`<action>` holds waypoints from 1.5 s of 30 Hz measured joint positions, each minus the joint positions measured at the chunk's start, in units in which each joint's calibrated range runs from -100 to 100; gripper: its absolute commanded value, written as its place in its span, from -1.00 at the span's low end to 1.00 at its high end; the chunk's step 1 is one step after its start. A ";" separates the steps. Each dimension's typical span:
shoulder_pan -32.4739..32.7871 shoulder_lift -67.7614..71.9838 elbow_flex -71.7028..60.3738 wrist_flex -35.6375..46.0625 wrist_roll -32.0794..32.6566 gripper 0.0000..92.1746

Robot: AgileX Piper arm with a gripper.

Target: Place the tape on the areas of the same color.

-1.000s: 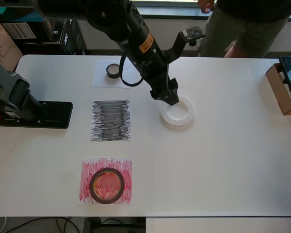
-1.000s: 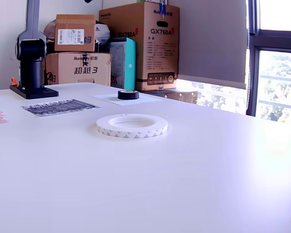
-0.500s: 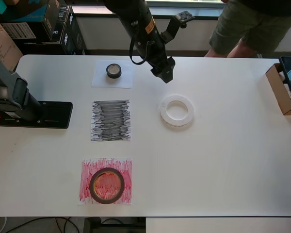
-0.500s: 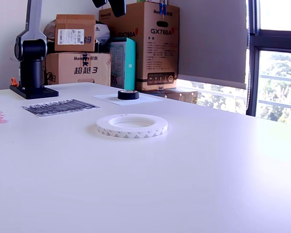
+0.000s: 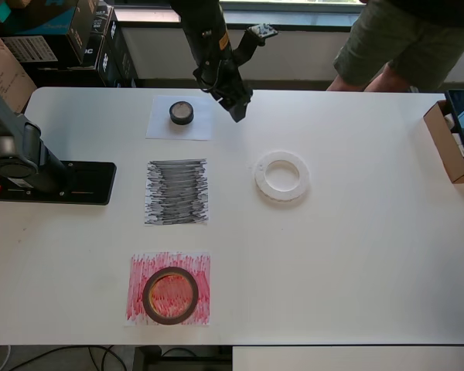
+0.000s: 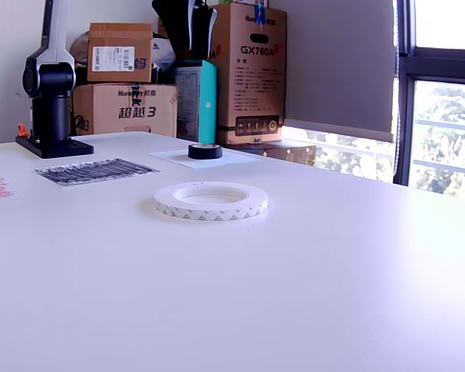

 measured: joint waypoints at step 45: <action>11.31 0.00 11.73 -0.01 -0.46 0.79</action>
